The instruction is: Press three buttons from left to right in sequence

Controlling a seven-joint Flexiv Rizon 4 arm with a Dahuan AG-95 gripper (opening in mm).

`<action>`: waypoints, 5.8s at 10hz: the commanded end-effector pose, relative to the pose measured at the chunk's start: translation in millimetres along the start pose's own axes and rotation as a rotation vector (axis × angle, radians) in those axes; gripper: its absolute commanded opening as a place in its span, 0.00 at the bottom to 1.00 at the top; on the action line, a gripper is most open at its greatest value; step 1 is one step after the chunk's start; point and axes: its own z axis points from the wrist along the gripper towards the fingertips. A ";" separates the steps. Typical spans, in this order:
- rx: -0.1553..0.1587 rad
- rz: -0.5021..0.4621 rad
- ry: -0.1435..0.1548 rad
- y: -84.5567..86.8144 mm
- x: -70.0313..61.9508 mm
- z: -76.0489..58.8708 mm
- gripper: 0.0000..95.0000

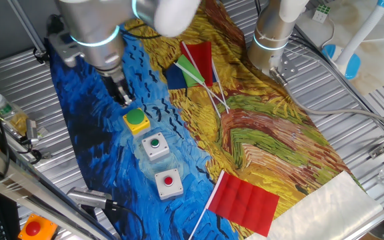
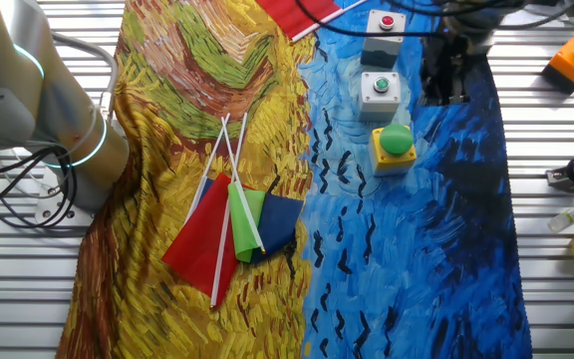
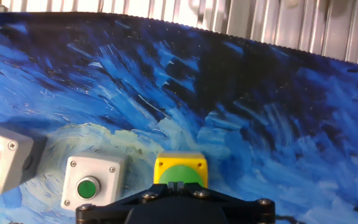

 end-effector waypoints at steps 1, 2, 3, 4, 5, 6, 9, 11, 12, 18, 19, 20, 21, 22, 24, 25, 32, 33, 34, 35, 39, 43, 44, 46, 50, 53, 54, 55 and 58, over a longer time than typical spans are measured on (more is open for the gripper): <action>0.002 0.000 -0.001 1.1 -2.1 5.2 0.00; 0.002 -0.001 -0.001 1.4 -2.0 6.2 0.00; -0.002 -0.005 -0.009 3.4 0.6 11.7 0.00; -0.002 -0.013 -0.011 3.1 0.6 11.6 0.00; -0.008 -0.009 -0.017 3.1 1.7 11.8 0.00; -0.014 -0.009 -0.026 2.9 3.2 12.1 0.00; -0.011 -0.012 -0.030 2.4 12.2 13.3 0.00; -0.011 -0.001 -0.037 2.3 14.9 13.6 0.00; -0.008 0.000 -0.040 2.3 14.8 13.6 0.00; -0.004 -0.015 -0.033 2.3 14.6 13.6 0.00; -0.012 -0.019 -0.027 2.3 14.6 13.6 0.00; -0.016 -0.027 -0.004 2.3 14.6 13.6 0.00; -0.020 -0.032 0.028 2.3 14.6 13.6 0.00; -0.031 -0.039 0.059 2.3 14.6 13.6 0.00; -0.056 -0.039 0.085 2.3 14.6 13.6 0.00; -0.085 -0.007 0.096 2.3 14.6 13.6 0.00; 0.009 0.093 0.013 2.3 14.6 13.6 0.00; 0.006 0.092 0.010 2.3 14.6 13.6 0.00; 0.006 0.092 0.010 2.3 14.6 13.6 0.00; 0.006 0.095 0.012 2.3 14.6 13.6 0.00; -0.001 0.094 0.014 2.2 14.7 13.6 0.00; -0.008 0.090 0.028 -3.3 21.7 23.2 0.00; -0.009 0.088 0.028 -5.2 24.8 27.6 0.00; -0.012 0.087 0.027 -6.9 26.0 36.0 0.00; -0.025 0.087 0.028 -8.3 19.6 53.1 0.00; -0.038 0.086 0.024 -10.6 17.7 67.3 0.00; -0.040 0.086 0.022 -9.5 18.3 73.8 0.00; -0.039 0.086 0.020 -7.6 18.2 77.7 0.00; -0.039 0.082 0.014 -6.6 21.2 85.2 0.00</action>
